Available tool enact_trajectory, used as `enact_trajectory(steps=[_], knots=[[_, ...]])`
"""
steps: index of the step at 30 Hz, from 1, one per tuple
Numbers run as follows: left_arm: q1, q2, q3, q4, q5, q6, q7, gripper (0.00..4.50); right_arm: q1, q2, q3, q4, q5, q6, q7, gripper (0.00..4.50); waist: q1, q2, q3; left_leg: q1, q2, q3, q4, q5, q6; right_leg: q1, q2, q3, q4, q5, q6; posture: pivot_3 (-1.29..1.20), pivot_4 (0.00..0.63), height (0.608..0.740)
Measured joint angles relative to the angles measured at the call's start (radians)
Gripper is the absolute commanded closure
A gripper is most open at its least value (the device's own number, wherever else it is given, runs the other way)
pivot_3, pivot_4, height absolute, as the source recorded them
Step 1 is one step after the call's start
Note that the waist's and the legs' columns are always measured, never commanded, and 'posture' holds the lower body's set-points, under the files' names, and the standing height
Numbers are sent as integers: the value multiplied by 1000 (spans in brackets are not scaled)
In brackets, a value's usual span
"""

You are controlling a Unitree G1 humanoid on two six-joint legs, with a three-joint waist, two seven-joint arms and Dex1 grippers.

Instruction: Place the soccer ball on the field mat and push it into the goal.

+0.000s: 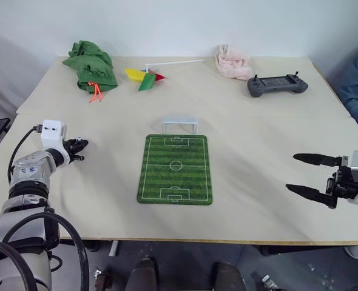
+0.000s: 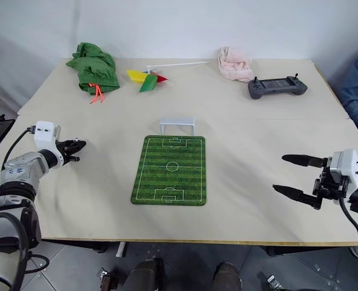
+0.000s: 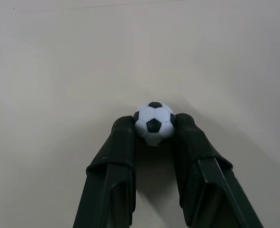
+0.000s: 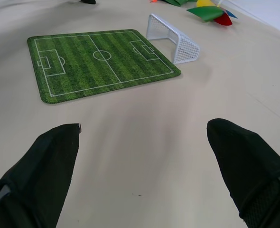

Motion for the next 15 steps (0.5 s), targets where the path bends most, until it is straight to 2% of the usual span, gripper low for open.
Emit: enact_trajectory(steps=[6,10,15], knots=[[14,-7,9,-34,-22,-55,-104,3679,-11,-1,0,10,0,1,2,0,-3,-2,1,-1,0,0,0,0,0,-1,0,0,0,0,0,0,150,740],[41,-41,23,-213,-108,-101,-317,3679,-12,-2,0,13,9,1,28,0,-3,-2,1,-2,0,0,0,0,0,-1,0,0,-1,0,0,0,150,740],[42,-66,-47,-475,-161,-10,-516,3679,7,-2,-4,2,44,21,58,0,-3,-2,1,-2,0,0,0,0,0,-1,0,0,0,0,0,0,150,740]])
